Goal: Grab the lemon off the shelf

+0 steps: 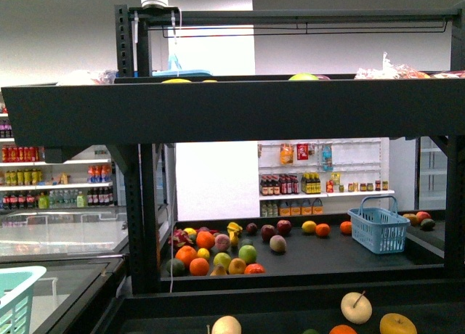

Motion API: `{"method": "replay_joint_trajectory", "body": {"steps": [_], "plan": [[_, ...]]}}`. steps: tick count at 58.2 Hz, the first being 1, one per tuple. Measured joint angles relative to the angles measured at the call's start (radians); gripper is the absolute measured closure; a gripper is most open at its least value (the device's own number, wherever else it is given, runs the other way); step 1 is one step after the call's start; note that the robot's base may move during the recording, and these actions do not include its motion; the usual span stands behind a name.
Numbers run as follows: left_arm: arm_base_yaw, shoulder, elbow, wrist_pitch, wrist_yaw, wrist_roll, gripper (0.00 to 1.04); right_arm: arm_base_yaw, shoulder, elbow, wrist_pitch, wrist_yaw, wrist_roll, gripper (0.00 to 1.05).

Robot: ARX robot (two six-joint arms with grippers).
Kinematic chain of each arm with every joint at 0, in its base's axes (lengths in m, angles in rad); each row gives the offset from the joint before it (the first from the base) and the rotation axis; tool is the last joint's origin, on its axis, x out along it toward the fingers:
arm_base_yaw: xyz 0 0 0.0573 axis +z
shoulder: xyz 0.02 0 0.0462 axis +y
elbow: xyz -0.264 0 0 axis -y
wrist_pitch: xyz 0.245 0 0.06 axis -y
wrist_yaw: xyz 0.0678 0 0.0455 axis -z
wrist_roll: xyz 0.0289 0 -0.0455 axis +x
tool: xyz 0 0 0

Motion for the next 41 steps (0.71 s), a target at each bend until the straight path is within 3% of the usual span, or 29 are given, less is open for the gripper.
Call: {"method": "replay_joint_trajectory", "body": {"steps": [41], "plan": [[0.0,-0.097,-0.108,0.019,0.0,0.0,1.02,0.0,0.0,0.0,0.0,0.0,0.0,0.07]]}}
